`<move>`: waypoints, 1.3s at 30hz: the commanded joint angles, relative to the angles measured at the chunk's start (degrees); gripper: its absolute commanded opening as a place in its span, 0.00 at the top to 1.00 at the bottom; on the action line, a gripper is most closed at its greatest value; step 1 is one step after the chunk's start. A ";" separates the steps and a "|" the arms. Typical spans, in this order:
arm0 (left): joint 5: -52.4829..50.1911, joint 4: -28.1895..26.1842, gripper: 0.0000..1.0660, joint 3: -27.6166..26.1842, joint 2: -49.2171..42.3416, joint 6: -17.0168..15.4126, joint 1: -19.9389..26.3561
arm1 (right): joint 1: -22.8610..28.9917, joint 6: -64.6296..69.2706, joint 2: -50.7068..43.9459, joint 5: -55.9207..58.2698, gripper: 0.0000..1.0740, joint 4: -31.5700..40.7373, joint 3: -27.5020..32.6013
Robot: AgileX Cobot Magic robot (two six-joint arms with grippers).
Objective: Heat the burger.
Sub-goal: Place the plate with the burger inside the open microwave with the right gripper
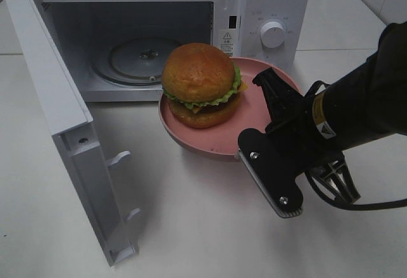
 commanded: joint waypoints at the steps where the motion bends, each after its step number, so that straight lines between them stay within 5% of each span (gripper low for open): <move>1: -0.80 -0.06 0.08 0.23 -1.38 -0.17 0.06 | -1.43 -5.27 -0.80 -3.95 1.00 2.69 -0.46; 28: -0.80 -0.06 0.08 0.23 -1.38 -0.17 0.06 | -8.82 -42.69 -0.69 -9.80 1.00 38.79 -0.46; 39: -0.80 -0.06 0.08 0.23 -1.38 -0.17 0.06 | -9.57 -43.43 -0.69 -9.68 1.00 41.02 -0.46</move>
